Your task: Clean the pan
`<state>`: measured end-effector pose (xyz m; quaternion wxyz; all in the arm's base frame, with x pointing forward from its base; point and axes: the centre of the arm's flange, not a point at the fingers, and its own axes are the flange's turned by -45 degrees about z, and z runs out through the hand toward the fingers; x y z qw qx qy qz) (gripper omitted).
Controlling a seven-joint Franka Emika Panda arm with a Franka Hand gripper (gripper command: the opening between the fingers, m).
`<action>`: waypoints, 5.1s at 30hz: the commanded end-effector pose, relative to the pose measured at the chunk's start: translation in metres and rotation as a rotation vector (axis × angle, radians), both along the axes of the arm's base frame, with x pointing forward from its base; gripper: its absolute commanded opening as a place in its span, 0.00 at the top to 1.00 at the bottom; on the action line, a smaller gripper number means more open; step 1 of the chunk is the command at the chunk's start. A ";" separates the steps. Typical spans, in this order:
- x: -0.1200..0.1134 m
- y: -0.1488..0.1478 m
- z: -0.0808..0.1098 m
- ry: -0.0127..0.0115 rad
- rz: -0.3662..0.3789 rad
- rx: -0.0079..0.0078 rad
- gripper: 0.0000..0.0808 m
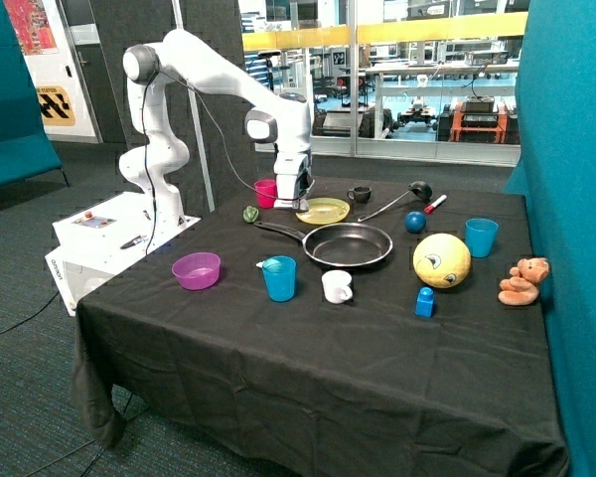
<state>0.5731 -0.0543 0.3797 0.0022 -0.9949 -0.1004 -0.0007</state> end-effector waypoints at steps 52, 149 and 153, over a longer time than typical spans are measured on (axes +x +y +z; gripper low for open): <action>0.093 0.003 -0.044 0.0011 -0.020 -0.0045 1.00; 0.105 -0.035 -0.077 0.0010 0.004 -0.0045 1.00; 0.099 -0.024 -0.081 0.0010 0.025 -0.0045 1.00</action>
